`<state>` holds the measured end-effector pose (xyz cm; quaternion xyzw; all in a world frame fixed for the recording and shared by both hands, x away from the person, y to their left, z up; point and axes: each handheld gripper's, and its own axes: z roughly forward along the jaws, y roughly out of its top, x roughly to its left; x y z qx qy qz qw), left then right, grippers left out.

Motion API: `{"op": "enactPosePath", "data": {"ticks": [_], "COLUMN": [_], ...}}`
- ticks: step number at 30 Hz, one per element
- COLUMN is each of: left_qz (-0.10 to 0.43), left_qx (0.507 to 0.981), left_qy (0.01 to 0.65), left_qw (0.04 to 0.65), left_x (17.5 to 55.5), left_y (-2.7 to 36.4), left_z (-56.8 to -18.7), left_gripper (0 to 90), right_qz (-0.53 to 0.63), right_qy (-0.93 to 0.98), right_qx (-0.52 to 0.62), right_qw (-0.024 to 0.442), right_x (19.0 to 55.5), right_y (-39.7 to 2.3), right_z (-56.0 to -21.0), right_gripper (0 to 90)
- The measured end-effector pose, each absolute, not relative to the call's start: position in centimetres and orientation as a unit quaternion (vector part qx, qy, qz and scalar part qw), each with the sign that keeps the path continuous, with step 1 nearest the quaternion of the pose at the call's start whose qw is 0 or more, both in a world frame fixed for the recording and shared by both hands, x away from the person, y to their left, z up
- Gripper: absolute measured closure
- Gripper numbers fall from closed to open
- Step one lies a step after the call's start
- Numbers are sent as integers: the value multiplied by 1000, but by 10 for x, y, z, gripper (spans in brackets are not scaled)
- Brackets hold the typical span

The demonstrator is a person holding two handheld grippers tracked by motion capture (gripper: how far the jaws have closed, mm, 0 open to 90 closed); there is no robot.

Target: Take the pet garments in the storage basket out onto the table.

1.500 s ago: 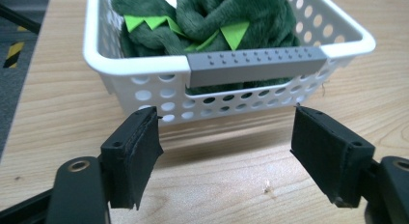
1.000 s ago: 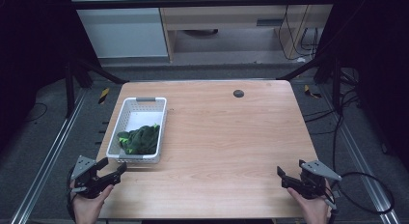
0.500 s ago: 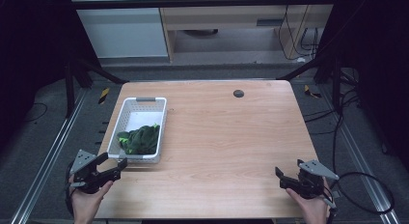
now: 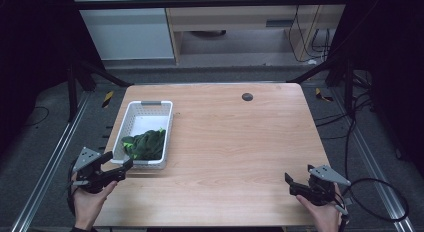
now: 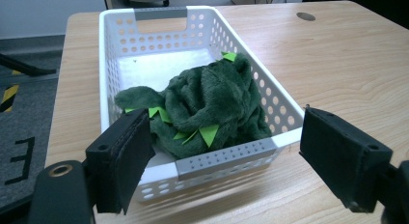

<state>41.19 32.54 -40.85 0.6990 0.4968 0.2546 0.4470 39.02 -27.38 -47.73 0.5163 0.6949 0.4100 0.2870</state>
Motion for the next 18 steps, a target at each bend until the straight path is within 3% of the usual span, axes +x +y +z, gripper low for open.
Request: {"op": "enactPosePath", "data": {"ticks": [18], "left_qz": [250], "left_qx": [717], "left_qy": [487], "left_qw": [432], "left_x": [441], "left_y": [321], "left_z": [-391], "left_gripper": [177], "right_qz": [410], "right_qy": [700], "right_qx": [512], "right_qw": [282], "right_x": [391], "right_y": [-273], "right_z": [-476], "right_gripper": [131]}}
